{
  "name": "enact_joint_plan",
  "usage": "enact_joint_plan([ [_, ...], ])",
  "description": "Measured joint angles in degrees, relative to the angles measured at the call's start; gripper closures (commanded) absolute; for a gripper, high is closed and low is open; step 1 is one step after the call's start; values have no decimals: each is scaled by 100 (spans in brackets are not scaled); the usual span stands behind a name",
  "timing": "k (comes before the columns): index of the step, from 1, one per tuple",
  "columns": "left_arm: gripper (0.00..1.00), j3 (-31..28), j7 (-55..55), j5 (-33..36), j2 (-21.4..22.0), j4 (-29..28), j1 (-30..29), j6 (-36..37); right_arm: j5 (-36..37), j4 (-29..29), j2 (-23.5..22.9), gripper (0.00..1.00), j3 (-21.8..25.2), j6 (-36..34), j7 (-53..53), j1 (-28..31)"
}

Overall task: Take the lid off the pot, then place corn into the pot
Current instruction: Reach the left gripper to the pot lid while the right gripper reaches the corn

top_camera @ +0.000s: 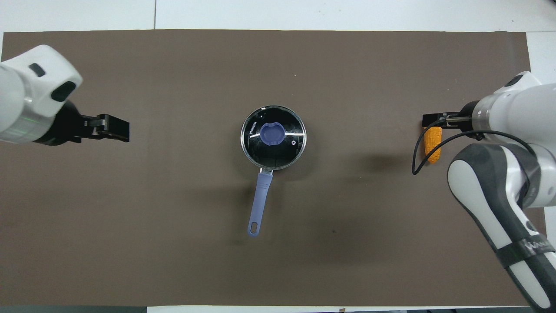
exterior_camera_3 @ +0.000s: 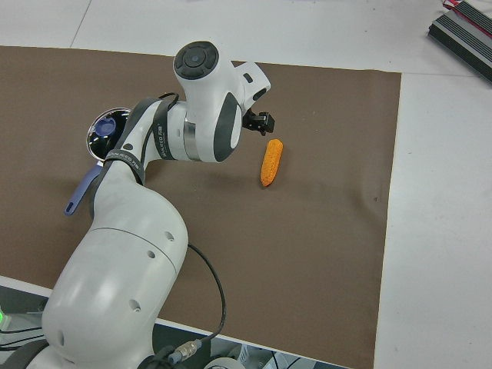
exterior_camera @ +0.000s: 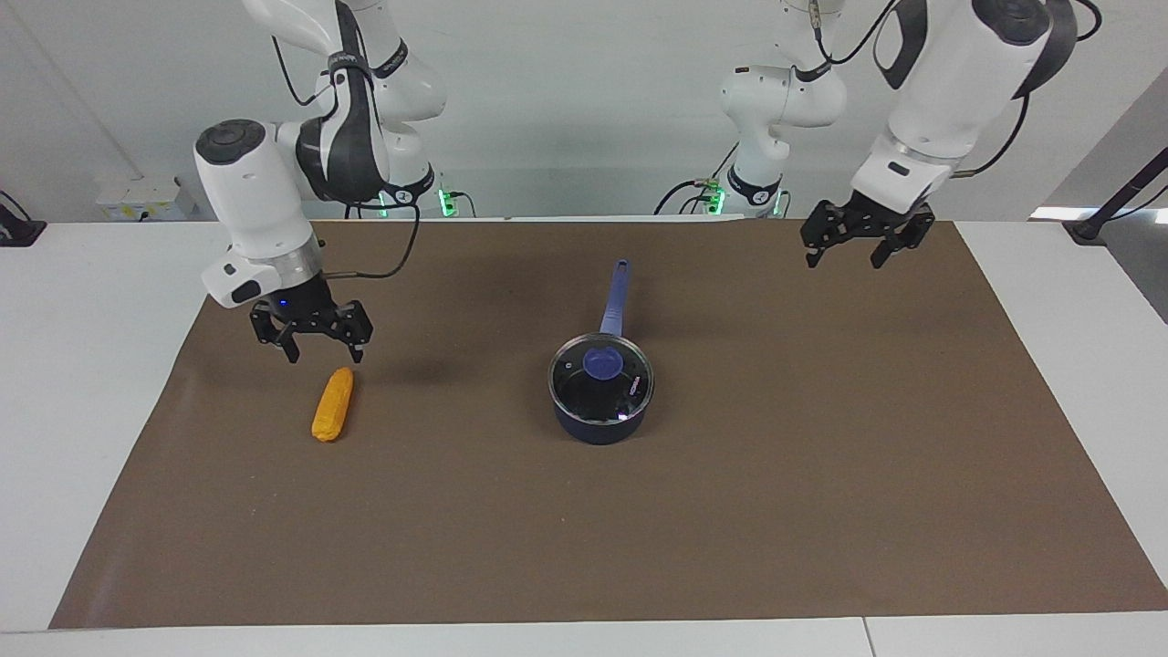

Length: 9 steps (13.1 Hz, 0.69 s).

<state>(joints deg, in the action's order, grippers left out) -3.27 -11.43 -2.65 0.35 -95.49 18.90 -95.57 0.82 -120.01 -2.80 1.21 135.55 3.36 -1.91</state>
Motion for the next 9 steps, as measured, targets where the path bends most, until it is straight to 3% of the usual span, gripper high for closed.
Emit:
enact_joint_plan([
  [3, 0, 20, -843, -99, -507, 234, 716, -251, -4, -446, -324, 0, 33, 918, 145, 50],
  [6, 0, 26, -1680, -131, -1395, 880, 1322, -389, -4, -603, -449, 0, 39, 943, 322, 176],
  [9, 0, 27, -2231, -190, -2193, 1559, 1693, -650, -4, -681, -893, 0, 43, 1096, 317, 266],
])
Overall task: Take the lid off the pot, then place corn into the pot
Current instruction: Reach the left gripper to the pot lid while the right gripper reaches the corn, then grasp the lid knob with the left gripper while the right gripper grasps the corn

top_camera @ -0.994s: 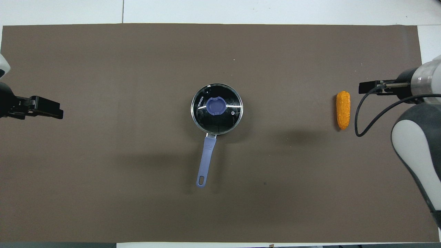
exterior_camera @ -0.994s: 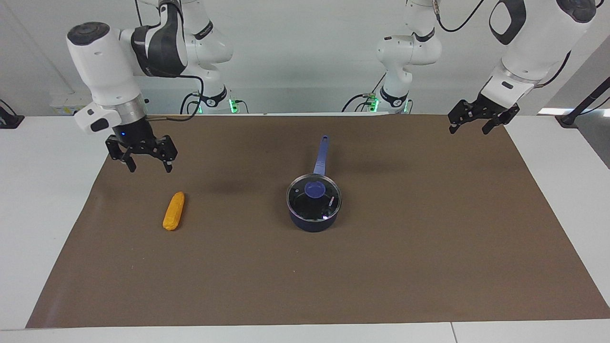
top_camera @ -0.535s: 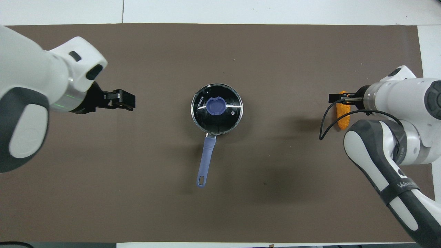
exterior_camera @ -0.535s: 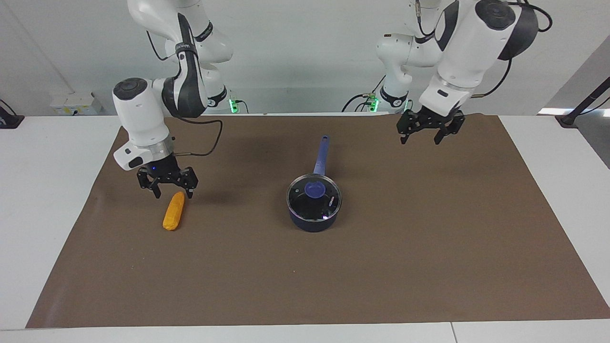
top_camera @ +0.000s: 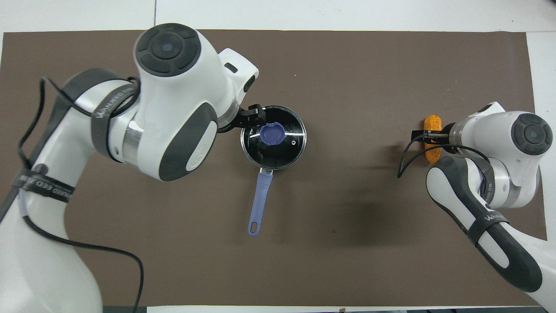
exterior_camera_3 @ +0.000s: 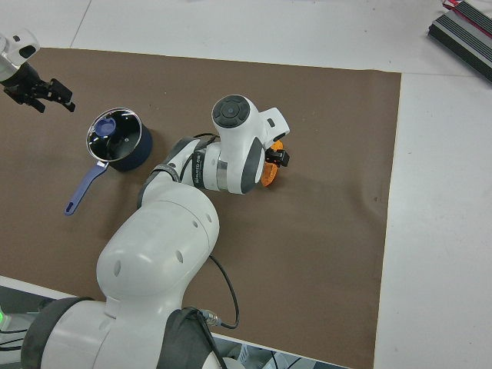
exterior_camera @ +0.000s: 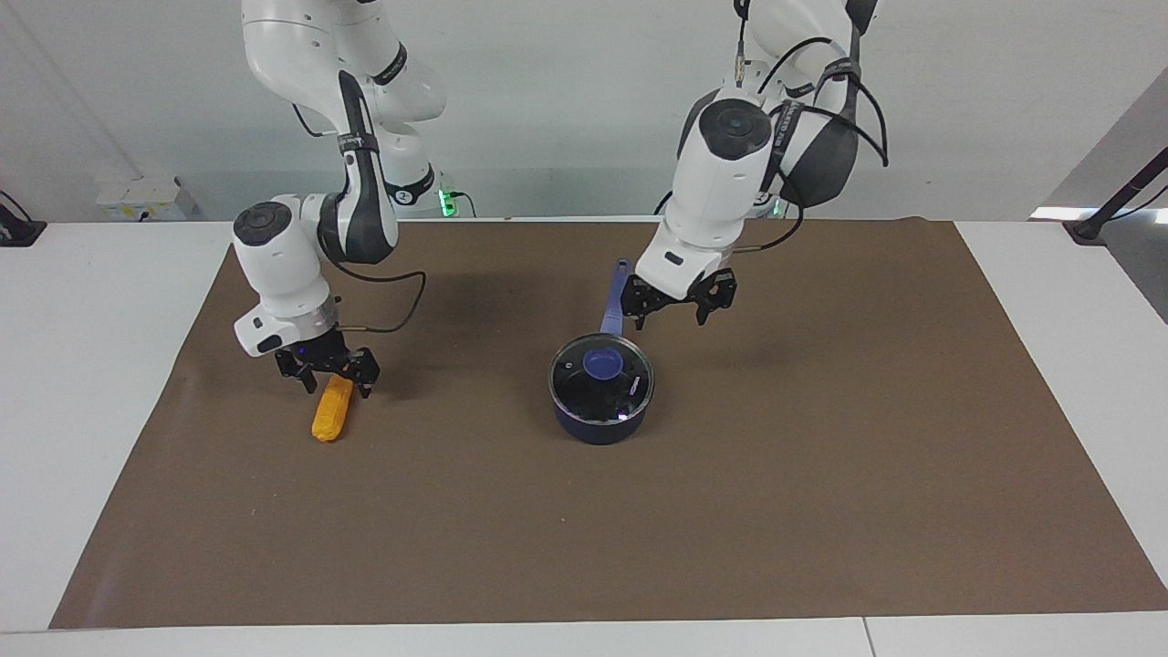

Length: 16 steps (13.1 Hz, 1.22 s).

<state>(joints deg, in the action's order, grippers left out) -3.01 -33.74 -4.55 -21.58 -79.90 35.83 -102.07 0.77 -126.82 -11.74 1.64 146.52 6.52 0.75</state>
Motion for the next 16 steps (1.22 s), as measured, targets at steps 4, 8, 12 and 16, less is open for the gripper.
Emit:
enact_joint_plan([
  [4, 0, 8, -67, -76, -678, 357, 171, -357, 0, 31, -244, 100, 6, 185, -341, 54],
  [8, 0, 23, -186, -109, -1001, 541, 347, -504, 1, 159, -190, 100, 3, 104, -458, 50],
  [12, 0, 24, -219, -109, -1009, 546, 527, -503, 3, 1216, 213, 100, -236, -1794, -497, -63],
  [16, 0, -18, -223, -100, -1020, 530, 563, -503, -17, 2400, 523, 100, -416, -3853, -467, -433],
])
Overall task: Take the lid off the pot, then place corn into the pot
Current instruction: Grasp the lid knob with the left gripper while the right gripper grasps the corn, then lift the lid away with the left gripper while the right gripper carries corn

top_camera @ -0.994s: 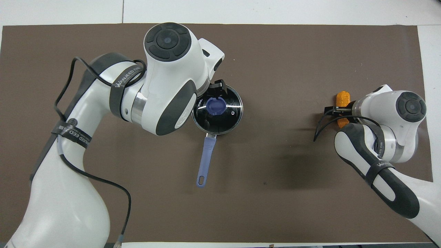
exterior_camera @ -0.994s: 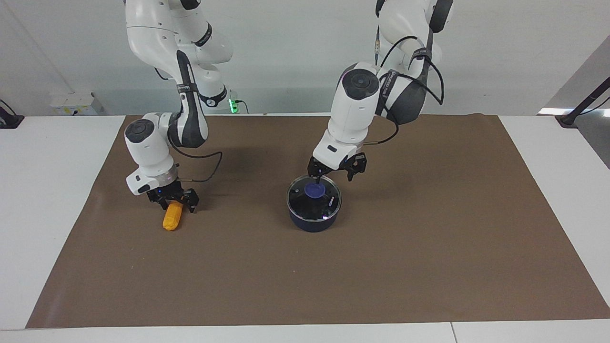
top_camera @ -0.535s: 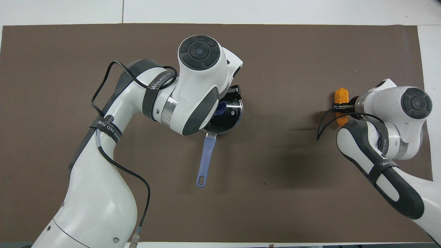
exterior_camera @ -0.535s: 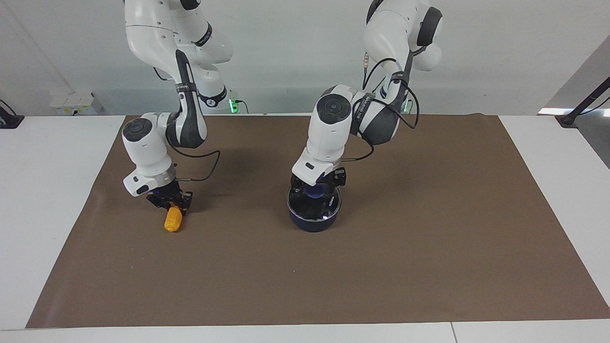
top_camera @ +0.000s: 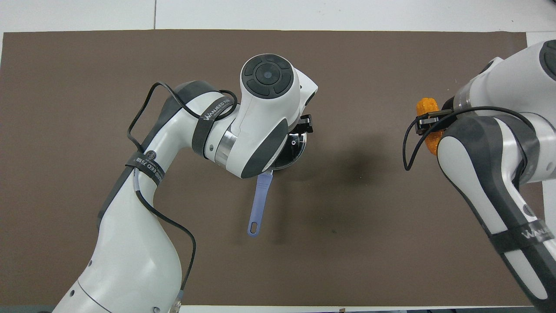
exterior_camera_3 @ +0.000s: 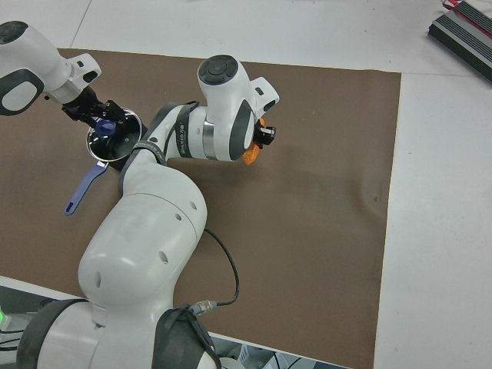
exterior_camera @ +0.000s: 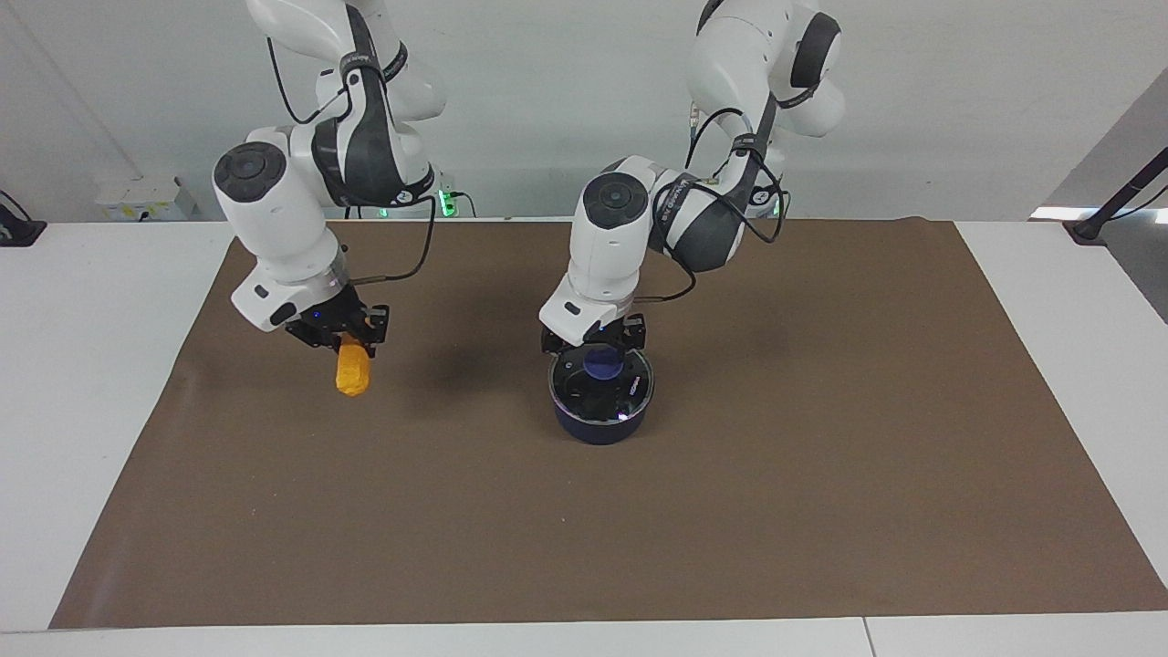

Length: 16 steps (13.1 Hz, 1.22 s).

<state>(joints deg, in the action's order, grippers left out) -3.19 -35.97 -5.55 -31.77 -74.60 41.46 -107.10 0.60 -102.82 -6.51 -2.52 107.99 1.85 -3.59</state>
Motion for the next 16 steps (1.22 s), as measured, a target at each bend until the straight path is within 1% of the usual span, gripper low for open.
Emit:
enact_joint_plan([
  [3, 0, -32, 0, 31, -7, -25, 1, -1, -258, 121, -58, 100, -2, -38, 2, -27],
  [9, 0, -54, -126, 84, 23, -304, 11, -262, -313, 225, -152, 100, -7, -38, 2, -42],
  [12, 0, -51, -247, 79, 61, -306, 17, -289, -336, 282, -156, 100, -34, -38, 169, -176],
  [16, 0, -63, -312, 76, 222, -304, 16, -217, -338, 421, -179, 100, -30, -135, 204, -179],
])
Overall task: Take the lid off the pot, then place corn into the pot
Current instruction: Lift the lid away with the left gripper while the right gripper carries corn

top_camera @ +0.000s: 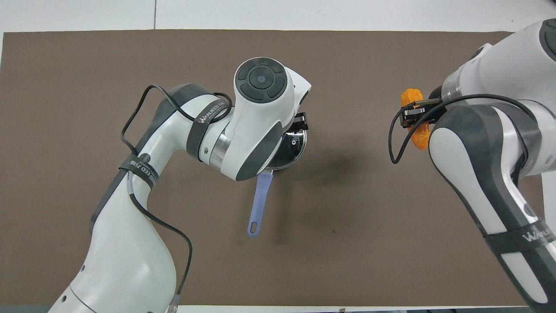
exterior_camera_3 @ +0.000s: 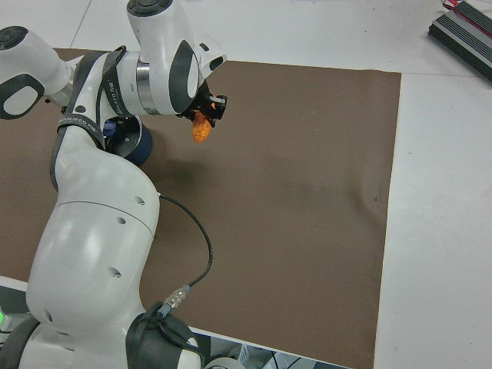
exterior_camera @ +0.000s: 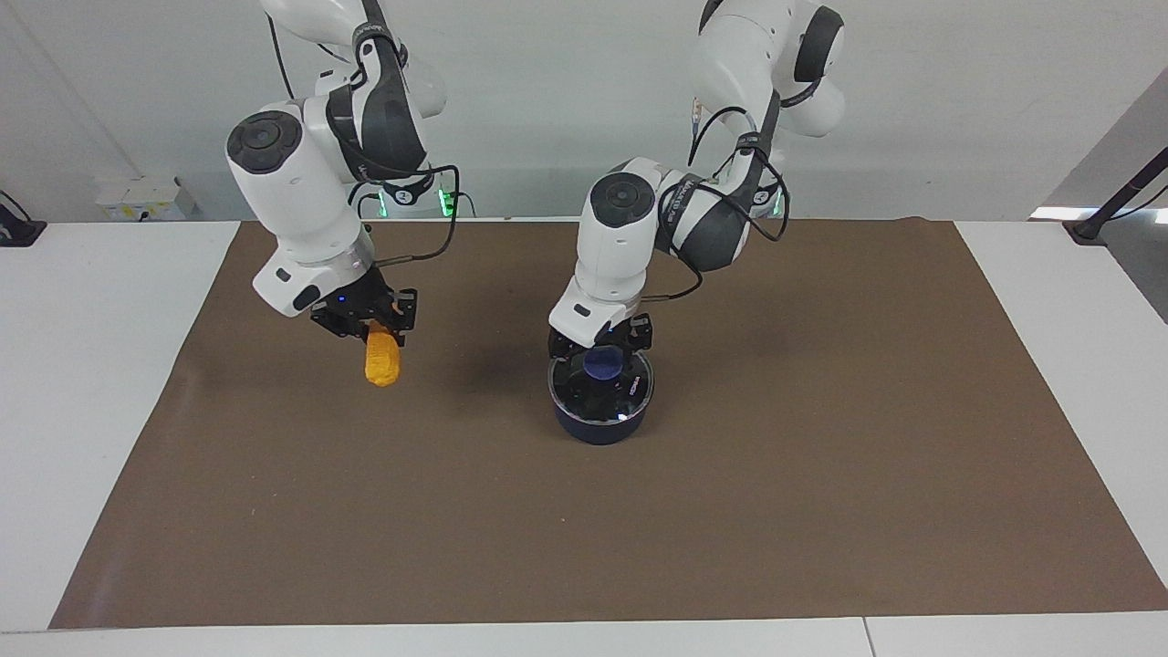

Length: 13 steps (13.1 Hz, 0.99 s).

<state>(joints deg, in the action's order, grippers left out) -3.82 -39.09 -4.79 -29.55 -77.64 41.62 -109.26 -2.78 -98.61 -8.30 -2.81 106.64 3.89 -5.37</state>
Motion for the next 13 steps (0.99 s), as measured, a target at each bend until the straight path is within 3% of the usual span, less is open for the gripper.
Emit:
enact_joint_plan([
  [13, 2, -5, -127, 0, 52, -402, 19, -407, 0, 17, -48, 100, 5, -18, 0, -2],
])
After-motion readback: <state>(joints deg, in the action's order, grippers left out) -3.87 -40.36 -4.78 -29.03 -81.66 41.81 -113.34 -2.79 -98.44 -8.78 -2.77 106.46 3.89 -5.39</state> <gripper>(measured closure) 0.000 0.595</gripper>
